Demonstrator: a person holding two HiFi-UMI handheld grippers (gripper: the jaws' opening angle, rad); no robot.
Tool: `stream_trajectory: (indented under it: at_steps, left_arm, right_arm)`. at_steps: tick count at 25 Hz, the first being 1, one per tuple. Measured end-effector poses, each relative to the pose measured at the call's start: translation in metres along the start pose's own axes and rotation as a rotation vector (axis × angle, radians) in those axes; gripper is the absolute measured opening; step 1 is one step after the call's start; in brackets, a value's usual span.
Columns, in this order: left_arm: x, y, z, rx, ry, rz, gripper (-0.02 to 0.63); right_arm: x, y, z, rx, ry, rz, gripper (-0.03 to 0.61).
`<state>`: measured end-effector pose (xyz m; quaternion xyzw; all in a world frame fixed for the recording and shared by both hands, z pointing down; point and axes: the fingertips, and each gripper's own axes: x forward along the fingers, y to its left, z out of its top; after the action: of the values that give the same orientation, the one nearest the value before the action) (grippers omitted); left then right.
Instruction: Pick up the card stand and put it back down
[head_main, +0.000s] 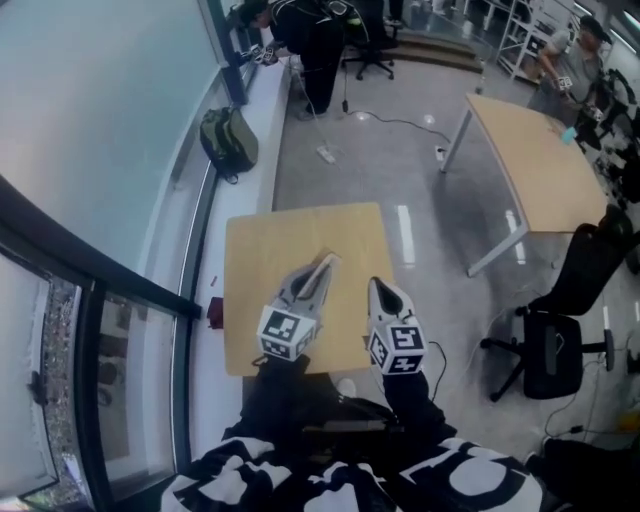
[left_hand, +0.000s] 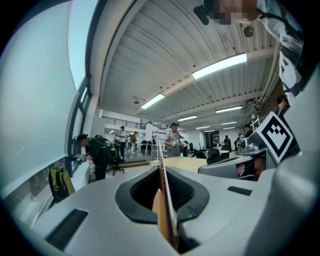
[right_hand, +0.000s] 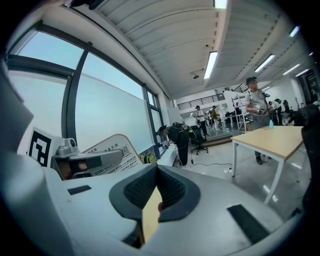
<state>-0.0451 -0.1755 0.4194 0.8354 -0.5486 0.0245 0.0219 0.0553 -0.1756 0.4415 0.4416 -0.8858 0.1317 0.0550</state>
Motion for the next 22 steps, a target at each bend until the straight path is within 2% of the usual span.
stream_trajectory:
  at_steps: [6,13,18,22]
  left_arm:
    - [0.052,0.014,0.005,0.047,0.012,-0.128,0.023]
    - [0.118,0.043,0.0,0.128,0.048,-0.227,0.023]
    - [0.164,0.058,-0.026,0.201,0.116,-0.328,0.023]
    - [0.197,0.071,-0.056,0.215,0.167,-0.418,0.023]
  right_arm:
    - [0.012,-0.033,-0.009,0.035,0.017,-0.097,0.021]
    - [0.036,-0.063,-0.012,0.055,0.039,-0.156,0.021]
    - [0.059,-0.086,-0.029,0.076,0.064,-0.192,0.021]
    - [0.08,-0.095,-0.041,0.09,0.094,-0.207,0.021]
